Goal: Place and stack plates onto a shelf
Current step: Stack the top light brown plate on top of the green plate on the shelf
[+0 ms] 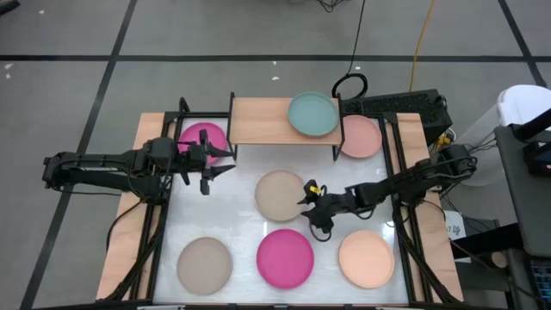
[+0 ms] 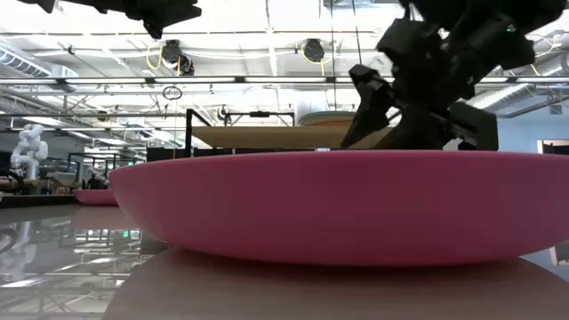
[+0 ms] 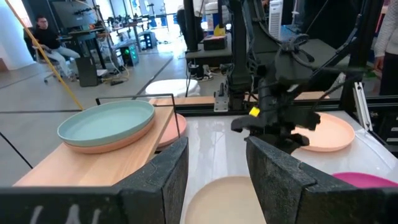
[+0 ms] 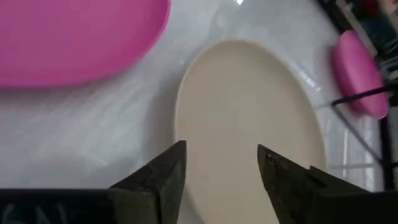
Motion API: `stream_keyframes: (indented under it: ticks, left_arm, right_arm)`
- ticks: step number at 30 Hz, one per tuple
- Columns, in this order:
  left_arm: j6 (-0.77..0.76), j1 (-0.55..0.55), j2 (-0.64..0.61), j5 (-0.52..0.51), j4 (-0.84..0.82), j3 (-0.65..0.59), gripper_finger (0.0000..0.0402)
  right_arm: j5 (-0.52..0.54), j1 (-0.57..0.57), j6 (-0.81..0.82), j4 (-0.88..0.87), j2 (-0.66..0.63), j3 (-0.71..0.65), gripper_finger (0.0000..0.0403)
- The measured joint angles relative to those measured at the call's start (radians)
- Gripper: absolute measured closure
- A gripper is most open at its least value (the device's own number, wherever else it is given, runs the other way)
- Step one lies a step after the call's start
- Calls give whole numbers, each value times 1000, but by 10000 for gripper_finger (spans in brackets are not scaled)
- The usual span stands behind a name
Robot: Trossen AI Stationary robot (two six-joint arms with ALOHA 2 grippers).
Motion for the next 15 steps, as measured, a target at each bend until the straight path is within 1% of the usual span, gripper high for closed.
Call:
stream_keyframes:
  ticks: [5, 7, 10, 15]
  left_arm:
    - [0, 0, 0, 0, 0, 0, 234]
    - [-1, 0, 0, 0, -1, 0, 234]
    - [-1, 0, 0, 0, -2, 0, 234]
    - [1, 0, 0, 0, -2, 0, 234]
  right_arm:
    - [-30, -5, 0, -118, 17, 62, 235]
    - [-52, -9, 1, -141, 16, 70, 240]
    - [-53, -12, 9, -190, 17, 70, 242]
    - [-53, -36, 11, -193, 17, 70, 242]
